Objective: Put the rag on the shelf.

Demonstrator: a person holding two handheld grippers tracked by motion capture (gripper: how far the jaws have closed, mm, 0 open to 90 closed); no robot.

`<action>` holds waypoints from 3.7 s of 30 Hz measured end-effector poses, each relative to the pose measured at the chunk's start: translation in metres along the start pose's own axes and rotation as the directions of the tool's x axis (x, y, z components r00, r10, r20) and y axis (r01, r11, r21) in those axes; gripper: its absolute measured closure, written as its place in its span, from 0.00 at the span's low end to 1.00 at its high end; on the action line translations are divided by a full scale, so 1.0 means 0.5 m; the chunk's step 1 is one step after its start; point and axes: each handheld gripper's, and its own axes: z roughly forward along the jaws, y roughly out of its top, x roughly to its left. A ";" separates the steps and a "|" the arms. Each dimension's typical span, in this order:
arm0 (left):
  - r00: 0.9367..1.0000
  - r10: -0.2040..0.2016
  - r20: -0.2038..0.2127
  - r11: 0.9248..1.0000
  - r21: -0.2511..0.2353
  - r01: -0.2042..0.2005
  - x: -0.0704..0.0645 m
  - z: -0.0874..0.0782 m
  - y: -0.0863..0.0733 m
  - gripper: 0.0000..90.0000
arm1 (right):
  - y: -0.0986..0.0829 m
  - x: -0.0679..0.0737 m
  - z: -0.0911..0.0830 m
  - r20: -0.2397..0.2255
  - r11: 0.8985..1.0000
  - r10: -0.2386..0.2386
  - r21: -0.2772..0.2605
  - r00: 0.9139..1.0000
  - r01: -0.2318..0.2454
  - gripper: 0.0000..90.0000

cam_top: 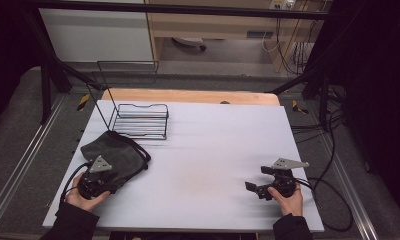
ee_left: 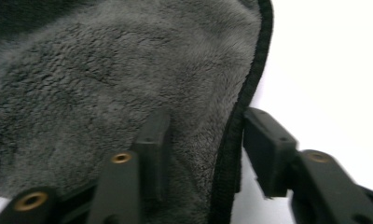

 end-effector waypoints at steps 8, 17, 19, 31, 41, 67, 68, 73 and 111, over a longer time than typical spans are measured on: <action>1.000 -0.005 -0.014 1.000 0.013 0.005 0.004 -0.004 0.003 0.82 | 0.000 0.000 0.000 -0.002 1.000 0.004 0.003 1.000 -0.004 0.02; 0.999 -0.028 0.022 0.999 0.043 0.027 0.011 -0.027 0.003 0.89 | 0.000 0.000 0.000 -0.006 1.000 0.003 0.005 1.000 -0.003 0.02; 0.999 -0.026 0.031 0.998 0.052 0.024 0.010 -0.033 0.002 0.90 | 0.000 0.000 0.000 -0.008 1.000 0.002 0.005 1.000 -0.002 0.02; 0.996 -0.039 0.076 0.994 0.102 0.031 0.000 -0.048 -0.002 0.88 | -0.001 0.001 -0.001 -0.010 1.000 0.001 0.005 1.000 -0.001 0.02; 0.994 -0.021 0.108 0.999 -0.037 0.025 -0.035 -0.040 0.046 0.55 | 0.000 0.000 0.000 -0.011 1.000 0.004 0.005 1.000 -0.004 0.02; 0.996 0.010 -0.091 0.999 0.037 -0.006 -0.061 0.083 0.100 0.72 | 0.000 0.000 0.002 -0.012 1.000 0.006 0.005 1.000 -0.006 0.02; 0.996 -0.004 -0.084 0.999 0.037 0.008 -0.057 0.082 0.100 0.75 | 0.000 0.000 0.002 -0.012 1.000 0.006 0.003 1.000 -0.006 0.02; 0.997 -0.033 -0.064 0.999 0.025 0.034 -0.050 0.079 0.099 0.85 | 0.000 0.000 0.002 -0.014 1.000 0.006 0.004 1.000 -0.006 0.02; 0.945 0.024 0.326 0.998 -0.061 -0.004 -0.193 0.042 0.113 0.88 | -0.001 0.002 0.005 -0.019 1.000 0.009 0.014 1.000 -0.009 0.02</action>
